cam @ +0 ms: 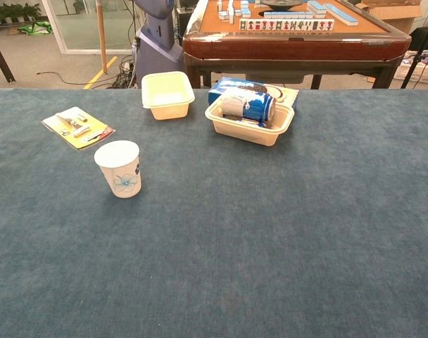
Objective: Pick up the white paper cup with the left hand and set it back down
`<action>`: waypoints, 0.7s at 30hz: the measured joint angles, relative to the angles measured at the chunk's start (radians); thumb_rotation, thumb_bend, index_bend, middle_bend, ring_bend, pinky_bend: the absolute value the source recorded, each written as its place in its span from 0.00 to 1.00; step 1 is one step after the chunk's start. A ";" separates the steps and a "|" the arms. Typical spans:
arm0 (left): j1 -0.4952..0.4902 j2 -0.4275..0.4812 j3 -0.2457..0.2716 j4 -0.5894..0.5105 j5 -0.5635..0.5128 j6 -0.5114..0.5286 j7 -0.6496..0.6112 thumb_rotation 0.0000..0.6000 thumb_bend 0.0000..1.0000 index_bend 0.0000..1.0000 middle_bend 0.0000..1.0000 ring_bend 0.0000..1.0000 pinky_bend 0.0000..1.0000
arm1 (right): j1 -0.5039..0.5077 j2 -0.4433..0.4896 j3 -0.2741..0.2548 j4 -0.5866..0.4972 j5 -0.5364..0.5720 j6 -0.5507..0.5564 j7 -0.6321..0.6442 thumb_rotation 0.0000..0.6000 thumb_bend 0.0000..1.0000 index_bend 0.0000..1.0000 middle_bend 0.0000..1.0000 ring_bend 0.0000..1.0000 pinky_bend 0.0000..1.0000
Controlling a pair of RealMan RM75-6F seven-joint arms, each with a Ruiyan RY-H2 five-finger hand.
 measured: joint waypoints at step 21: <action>-0.065 0.015 -0.018 -0.018 0.030 -0.091 -0.047 1.00 0.23 0.16 0.00 0.00 0.00 | -0.011 0.014 0.001 -0.013 0.006 0.025 -0.014 1.00 0.12 0.19 0.30 0.05 0.00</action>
